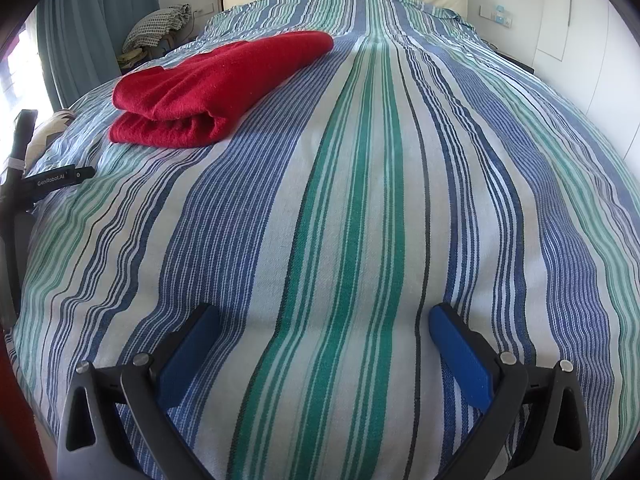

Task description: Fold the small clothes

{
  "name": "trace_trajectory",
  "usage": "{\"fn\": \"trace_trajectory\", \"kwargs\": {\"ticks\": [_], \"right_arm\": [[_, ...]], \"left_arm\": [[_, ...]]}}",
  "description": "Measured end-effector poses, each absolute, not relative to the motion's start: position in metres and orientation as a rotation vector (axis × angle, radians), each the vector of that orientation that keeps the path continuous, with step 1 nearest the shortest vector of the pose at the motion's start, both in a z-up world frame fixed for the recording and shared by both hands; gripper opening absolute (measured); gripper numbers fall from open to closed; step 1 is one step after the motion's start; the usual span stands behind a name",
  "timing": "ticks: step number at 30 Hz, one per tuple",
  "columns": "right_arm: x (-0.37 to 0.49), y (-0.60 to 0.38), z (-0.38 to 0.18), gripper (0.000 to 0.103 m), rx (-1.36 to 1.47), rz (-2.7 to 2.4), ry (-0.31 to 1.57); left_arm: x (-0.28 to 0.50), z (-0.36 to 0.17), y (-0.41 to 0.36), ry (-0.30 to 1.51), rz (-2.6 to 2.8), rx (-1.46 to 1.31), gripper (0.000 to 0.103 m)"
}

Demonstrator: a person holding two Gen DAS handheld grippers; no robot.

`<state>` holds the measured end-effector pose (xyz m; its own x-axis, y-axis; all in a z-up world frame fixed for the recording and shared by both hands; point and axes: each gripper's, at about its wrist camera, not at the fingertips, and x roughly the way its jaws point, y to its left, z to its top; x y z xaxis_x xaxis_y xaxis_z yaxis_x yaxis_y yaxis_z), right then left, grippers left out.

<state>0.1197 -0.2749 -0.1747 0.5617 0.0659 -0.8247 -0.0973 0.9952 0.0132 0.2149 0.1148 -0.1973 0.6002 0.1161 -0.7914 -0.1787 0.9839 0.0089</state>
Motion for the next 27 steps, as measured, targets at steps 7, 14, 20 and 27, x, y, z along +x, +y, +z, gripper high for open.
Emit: {"fn": "trace_trajectory", "kwargs": {"ticks": [7, 14, 20, 27], "right_arm": [[0.1193, -0.2749, -0.1749, 0.103, -0.035, 0.096, 0.97], [0.1191, -0.2749, -0.1752, 0.103, -0.034, 0.097, 0.968], [0.119, -0.2755, -0.1744, 0.103, -0.03, 0.1, 0.965], [0.1189, -0.2756, -0.1746, 0.103, -0.029, 0.098, 0.961]], "left_arm": [[0.2149, -0.1974, 0.1148, 0.911, 0.171, -0.074, 0.103], [0.215, -0.1973, 0.1148, 0.911, 0.171, -0.074, 0.103], [0.215, -0.1973, 0.1148, 0.911, 0.172, -0.074, 0.103], [0.2151, -0.1973, 0.1147, 0.911, 0.172, -0.074, 0.103]]}}
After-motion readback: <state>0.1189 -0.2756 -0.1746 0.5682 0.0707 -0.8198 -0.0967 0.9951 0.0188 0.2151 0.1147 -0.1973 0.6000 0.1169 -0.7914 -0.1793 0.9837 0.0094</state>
